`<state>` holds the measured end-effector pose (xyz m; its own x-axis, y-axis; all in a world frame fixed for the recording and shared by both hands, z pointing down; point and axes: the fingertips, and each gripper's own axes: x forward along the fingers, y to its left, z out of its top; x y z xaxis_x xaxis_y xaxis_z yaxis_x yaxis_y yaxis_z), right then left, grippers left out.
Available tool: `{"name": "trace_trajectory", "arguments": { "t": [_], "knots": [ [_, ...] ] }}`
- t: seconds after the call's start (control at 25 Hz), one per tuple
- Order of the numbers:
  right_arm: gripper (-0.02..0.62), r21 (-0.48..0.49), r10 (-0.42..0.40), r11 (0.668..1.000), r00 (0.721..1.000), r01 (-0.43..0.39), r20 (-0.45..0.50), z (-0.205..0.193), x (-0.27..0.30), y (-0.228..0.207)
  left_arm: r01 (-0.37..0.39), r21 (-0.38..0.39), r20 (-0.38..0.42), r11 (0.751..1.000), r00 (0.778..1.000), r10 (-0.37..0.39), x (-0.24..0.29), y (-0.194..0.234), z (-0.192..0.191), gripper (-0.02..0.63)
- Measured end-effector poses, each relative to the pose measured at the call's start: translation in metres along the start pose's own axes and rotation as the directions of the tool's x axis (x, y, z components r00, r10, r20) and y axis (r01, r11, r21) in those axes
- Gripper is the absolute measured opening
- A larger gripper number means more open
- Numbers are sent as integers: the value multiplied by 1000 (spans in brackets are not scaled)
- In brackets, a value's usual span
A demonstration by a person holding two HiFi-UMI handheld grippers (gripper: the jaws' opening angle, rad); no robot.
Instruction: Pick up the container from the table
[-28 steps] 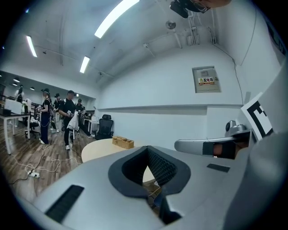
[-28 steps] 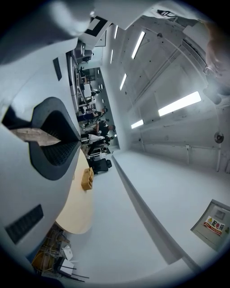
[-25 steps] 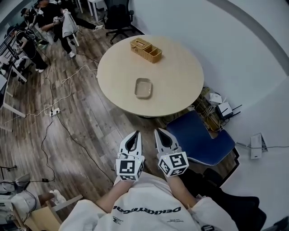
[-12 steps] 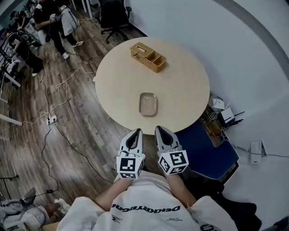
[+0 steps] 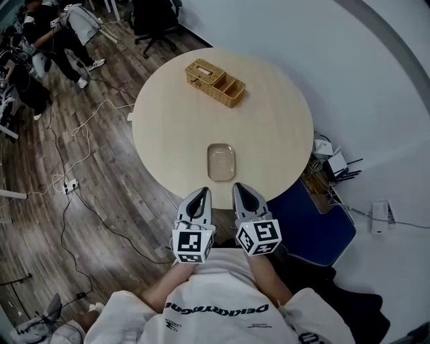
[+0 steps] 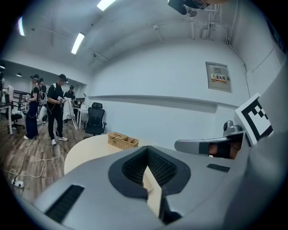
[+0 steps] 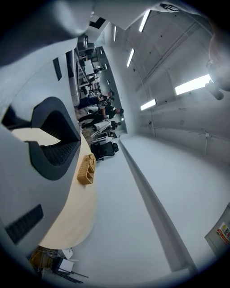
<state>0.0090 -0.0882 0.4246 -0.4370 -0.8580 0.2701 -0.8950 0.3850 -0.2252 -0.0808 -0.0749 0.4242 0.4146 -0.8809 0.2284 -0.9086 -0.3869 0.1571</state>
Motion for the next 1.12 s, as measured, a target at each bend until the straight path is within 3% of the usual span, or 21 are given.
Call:
{"name": "trace_trajectory", "arguments": {
  "t": [0.4, 0.84, 1.12],
  "knots": [
    [31, 31, -20, 999, 996, 22, -81, -25, 31, -24, 24, -9, -67, 1000, 997, -24, 39, 8, -33, 15],
    [32, 68, 0, 998, 981, 13, -193, -65, 74, -61, -16, -17, -184, 1000, 983, 13, 90, 21, -76, 15],
    [32, 87, -8, 996, 965, 31, -262, -96, 96, -88, -81, -71, -251, 994, 966, 61, 122, 38, -102, 15]
  ]
}}
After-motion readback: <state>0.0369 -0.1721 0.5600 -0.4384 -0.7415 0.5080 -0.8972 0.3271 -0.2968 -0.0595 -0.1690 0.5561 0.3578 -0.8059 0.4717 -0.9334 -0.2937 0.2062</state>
